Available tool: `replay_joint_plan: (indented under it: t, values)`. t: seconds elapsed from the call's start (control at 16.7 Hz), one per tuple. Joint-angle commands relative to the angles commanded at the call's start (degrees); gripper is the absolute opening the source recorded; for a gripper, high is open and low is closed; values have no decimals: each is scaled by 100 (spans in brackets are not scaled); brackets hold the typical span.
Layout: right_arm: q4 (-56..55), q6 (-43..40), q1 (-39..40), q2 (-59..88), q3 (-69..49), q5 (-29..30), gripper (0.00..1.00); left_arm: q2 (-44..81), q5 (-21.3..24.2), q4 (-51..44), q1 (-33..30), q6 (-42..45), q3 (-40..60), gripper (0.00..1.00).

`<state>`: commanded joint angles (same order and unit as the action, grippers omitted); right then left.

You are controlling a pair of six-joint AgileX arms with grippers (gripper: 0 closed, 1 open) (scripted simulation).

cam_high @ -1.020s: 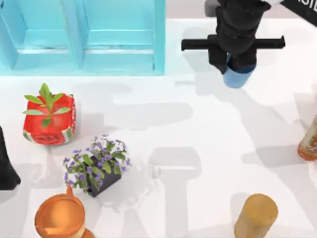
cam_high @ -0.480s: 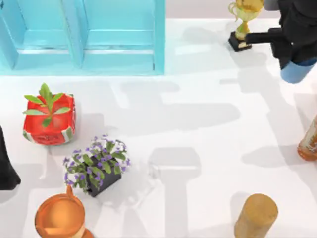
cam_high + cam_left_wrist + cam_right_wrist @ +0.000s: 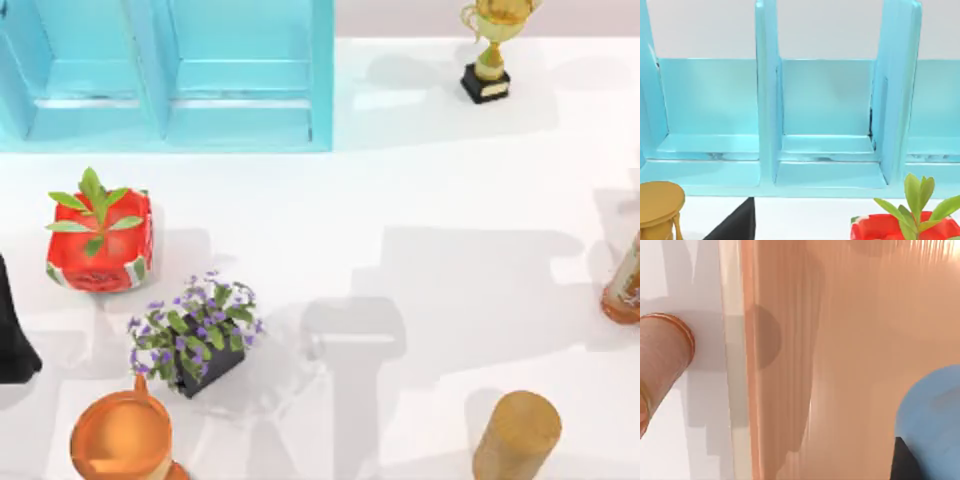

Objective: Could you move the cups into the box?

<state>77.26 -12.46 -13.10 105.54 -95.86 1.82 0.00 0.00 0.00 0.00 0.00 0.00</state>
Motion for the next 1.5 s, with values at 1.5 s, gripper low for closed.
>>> replay_joint_plan:
  t: [1.5]
  values:
    - [-1368,-801,-801,-283,1734,-92,30,0,0,0,0,0,0,100]
